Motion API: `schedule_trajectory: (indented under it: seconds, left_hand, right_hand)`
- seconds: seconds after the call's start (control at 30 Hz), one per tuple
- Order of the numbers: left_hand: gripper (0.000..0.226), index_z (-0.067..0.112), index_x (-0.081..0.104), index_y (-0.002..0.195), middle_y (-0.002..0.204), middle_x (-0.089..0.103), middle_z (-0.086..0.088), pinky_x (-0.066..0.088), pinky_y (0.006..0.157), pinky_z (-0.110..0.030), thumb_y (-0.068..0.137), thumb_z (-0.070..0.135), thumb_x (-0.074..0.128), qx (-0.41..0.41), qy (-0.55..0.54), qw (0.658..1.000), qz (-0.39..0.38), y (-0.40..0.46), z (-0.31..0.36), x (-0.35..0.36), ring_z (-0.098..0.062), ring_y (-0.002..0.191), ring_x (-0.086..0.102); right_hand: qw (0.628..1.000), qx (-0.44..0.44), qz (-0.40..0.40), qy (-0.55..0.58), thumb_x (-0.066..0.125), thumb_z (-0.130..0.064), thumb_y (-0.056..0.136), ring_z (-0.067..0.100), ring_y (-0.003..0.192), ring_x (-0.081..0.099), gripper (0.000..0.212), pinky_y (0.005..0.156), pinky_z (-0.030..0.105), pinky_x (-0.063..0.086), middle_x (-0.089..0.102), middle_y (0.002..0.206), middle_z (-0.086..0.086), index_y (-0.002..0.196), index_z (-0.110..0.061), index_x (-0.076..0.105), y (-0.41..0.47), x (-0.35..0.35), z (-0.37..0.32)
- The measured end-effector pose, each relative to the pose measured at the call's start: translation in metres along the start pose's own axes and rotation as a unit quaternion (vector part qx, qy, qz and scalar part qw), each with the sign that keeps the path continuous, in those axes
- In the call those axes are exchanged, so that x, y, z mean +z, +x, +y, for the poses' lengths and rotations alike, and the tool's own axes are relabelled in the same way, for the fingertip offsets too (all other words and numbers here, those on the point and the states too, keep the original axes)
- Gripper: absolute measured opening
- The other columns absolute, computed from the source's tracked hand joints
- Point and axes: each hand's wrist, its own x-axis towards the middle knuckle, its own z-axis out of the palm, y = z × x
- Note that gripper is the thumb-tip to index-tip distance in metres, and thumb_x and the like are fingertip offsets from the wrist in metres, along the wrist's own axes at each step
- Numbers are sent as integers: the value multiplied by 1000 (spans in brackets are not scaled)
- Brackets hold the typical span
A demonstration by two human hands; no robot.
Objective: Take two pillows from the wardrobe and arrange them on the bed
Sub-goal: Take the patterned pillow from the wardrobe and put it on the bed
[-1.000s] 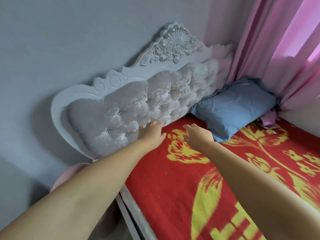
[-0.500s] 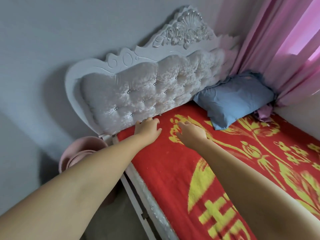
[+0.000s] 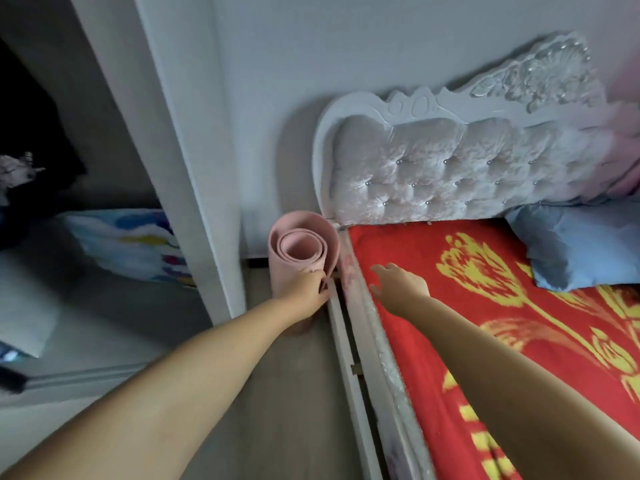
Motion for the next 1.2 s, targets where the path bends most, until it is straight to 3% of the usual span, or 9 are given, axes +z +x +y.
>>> schedule_trajectory:
  seconds: [0.13,0.23,0.37,0.57,0.67,0.9,1.1,1.2]
  left_hand:
    - [40,16,51,126,129,50,-9,46,91,-39,89,34,51,-40,14,999,5,-55,-65,-32,-31,113,53]
    - [36,18,54,120,121,53,-7,48,87,-39,89,35,51,-43,22,999,8,-97,-125,-60,-29,106,56]
    - [35,15,55,118,118,54,-8,47,85,-36,89,33,56,-76,17,997,2,-153,-227,-104,-26,102,56]
    - [35,19,56,118,122,54,-5,48,91,-40,87,35,57,-160,40,986,28,-197,-343,-174,-24,108,56]
    - [36,21,55,119,123,55,-3,49,90,-38,88,38,54,-160,58,985,41,-190,-373,-198,-23,109,57]
    - [32,20,54,119,124,55,-3,48,88,-37,91,35,51,-155,76,984,50,-130,-420,-229,-22,114,53]
    - [33,12,55,118,123,58,-10,48,90,-40,91,31,52,-174,96,979,55,-73,-483,-263,-29,113,54]
    - [35,11,54,120,125,57,-12,47,93,-41,92,30,48,-173,148,974,3,-50,-520,-265,-31,114,53]
  right_hand:
    - [1000,-29,-7,0,41,-32,96,29,112,59,39,78,37,48,54,130,4,134,-25,47,-13,6,-86]
    - [997,-45,-42,-37,43,-36,96,29,116,57,36,86,40,49,55,130,5,128,-22,51,-19,18,-158]
    - [987,-62,-133,-59,43,-40,98,27,128,50,44,101,38,44,51,140,3,137,-21,47,-23,47,-264]
    - [984,-121,-125,-26,42,-45,97,28,121,55,45,96,40,49,54,136,5,135,-22,49,-14,49,-395]
    - [986,-129,-104,-15,43,-46,97,29,117,59,42,94,36,51,60,130,6,128,-21,55,10,39,-432]
    - [982,-152,-104,-42,42,-40,98,28,118,58,42,92,36,49,58,133,6,135,-21,51,101,31,-478]
    - [973,-184,-124,-58,35,-45,100,33,122,53,53,102,40,44,56,133,16,142,-14,43,193,28,-517]
    - [974,-177,-131,-42,35,-44,100,34,125,50,52,103,46,44,54,135,18,140,-11,43,229,33,-537]
